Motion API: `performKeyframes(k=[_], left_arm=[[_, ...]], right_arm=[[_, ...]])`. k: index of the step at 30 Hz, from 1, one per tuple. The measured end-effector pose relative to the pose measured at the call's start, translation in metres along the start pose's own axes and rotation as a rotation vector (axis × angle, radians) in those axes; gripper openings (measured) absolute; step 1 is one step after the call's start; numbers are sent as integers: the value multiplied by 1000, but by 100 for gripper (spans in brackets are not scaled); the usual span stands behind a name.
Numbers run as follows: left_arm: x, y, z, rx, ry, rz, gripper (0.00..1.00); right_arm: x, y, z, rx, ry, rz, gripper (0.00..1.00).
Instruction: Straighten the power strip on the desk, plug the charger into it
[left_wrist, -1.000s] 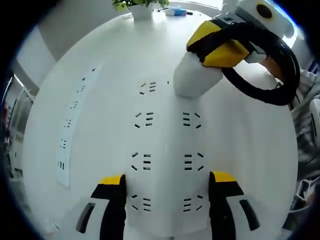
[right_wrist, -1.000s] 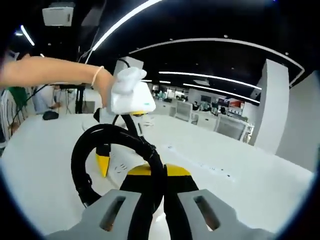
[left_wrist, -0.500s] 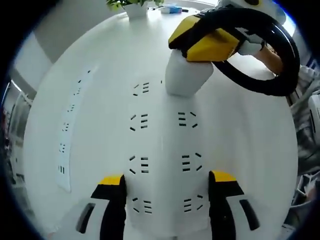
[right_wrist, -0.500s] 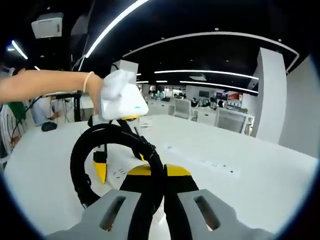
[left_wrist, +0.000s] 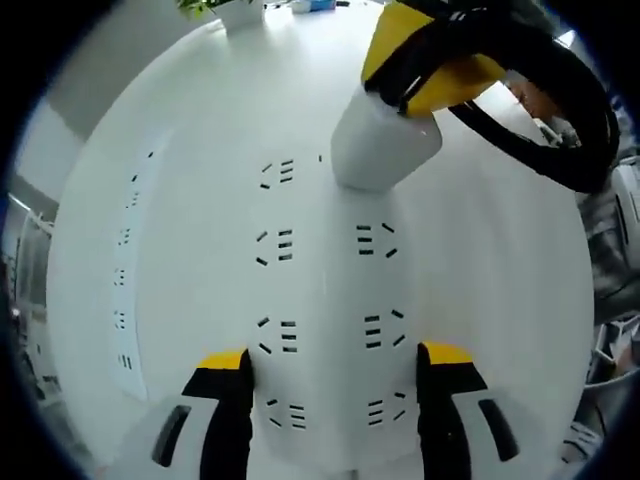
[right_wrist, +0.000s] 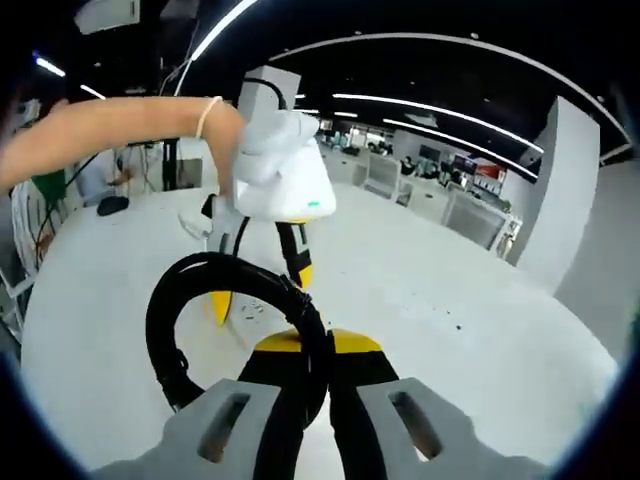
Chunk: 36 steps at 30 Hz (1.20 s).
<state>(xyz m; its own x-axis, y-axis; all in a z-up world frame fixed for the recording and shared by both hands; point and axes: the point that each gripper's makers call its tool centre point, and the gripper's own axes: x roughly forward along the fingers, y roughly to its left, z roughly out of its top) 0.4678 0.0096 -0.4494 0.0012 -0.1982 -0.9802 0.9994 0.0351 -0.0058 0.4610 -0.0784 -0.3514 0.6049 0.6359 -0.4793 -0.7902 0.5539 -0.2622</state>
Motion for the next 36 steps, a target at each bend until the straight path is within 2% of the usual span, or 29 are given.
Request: performKeyframes(k=[3, 5, 9, 15, 16, 19, 22, 25, 27, 28, 30, 35, 36], left_arm=[[-1, -1, -1, 1, 11, 1, 66], [-1, -1, -2, 1, 10, 0, 66], [-2, -1, -2, 3, 15, 0, 66], [-3, -2, -2, 6, 40, 1, 66], [-3, -2, -1, 6, 48, 1, 66], [-3, -3, -1, 10, 74, 1, 66], [-3, -3, -1, 13, 96, 1, 66], [-4, -4, -1, 17, 111, 1, 66], [-4, -4, -1, 19, 117, 0, 66], [-4, -4, -2, 20, 118, 0, 66], [-4, -4, -2, 20, 112, 0, 66], [-4, -4, -2, 22, 80, -2, 66], [-4, -4, -2, 23, 73, -3, 66]], right_arm=[[0, 0, 1, -72, 37, 13, 5], [1, -1, 2, -83, 75, 21, 5], [2, -1, 3, -238, 168, 72, 6], [1, 4, 5, -418, 252, 108, 6], [-1, 8, 4, -459, 263, 127, 7], [-4, 13, 3, -483, 290, 156, 7], [-7, 18, -1, -580, 333, 241, 7], [-9, 17, -4, -565, 395, 272, 6], [-9, 17, -5, -486, 446, 253, 5], [-8, 16, -5, -475, 458, 251, 4], [-7, 17, -5, -519, 468, 267, 4], [-8, 20, -10, -496, 480, 267, 3], [-10, 20, -10, -542, 490, 262, 3]])
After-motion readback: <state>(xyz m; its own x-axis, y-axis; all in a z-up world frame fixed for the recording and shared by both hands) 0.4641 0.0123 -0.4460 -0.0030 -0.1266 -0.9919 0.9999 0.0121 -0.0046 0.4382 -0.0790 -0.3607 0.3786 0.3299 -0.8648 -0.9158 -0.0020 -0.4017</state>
